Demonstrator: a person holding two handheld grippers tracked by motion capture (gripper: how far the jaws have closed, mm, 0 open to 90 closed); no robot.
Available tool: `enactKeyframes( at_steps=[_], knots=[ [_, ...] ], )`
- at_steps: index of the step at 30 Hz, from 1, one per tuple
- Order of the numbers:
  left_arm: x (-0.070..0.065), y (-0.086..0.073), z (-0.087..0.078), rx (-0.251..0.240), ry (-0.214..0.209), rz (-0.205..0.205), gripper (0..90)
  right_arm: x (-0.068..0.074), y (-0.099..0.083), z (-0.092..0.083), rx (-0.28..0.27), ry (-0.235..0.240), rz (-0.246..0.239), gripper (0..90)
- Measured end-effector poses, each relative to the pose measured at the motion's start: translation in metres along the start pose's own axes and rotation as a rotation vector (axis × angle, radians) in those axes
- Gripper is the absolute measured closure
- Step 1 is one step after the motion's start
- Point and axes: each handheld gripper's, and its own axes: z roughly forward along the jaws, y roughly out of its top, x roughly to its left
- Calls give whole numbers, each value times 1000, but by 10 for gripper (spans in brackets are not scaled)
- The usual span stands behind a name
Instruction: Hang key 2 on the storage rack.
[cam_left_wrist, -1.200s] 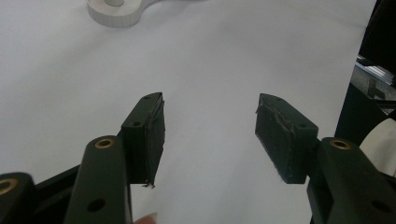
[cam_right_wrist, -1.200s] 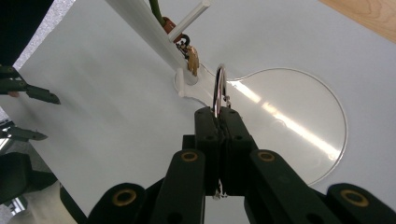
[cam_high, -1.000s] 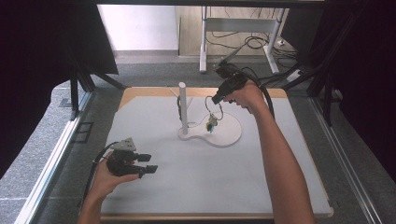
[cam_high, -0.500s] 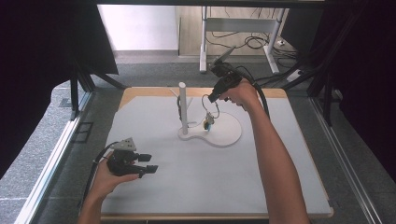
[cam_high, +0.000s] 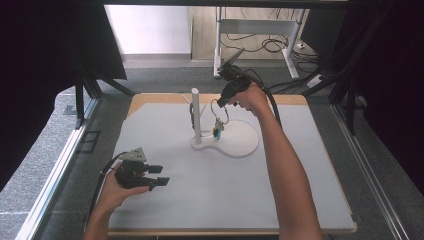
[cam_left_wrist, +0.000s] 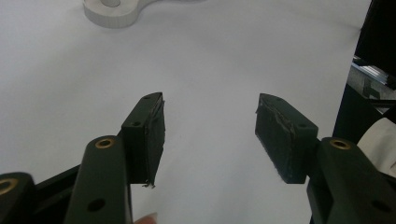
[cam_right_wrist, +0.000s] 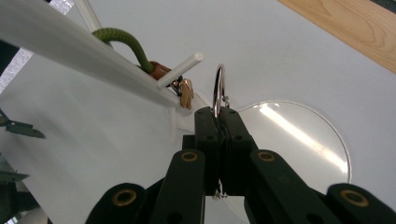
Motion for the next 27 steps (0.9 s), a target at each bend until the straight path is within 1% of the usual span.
enactKeyframes(
  at_steps=[8, 12, 14, 15, 17, 19, 27],
  knots=[
    [2, -1, -2, -4, 2, -8, 431, 4, 9, 10, -7, -4, -10, 881],
    [1, -1, -3, -7, 4, -7, 432, 7, 10, 11, -9, -4, -17, 882],
    [1, -2, -3, -11, 13, -9, 433, 8, 10, 12, -10, -5, -16, 882],
    [0, -2, -3, -12, 15, -19, 434, 8, 10, 12, -12, -4, -20, 882],
    [1, -3, -4, -13, 20, -15, 434, 8, 11, 13, -17, -2, -23, 881],
    [0, -4, -5, -13, 22, -22, 434, 10, 11, 14, -18, 0, -28, 881],
    [-3, -8, -7, -17, 31, -30, 433, 16, 8, 22, -8, 12, -45, 881]
  ],
)
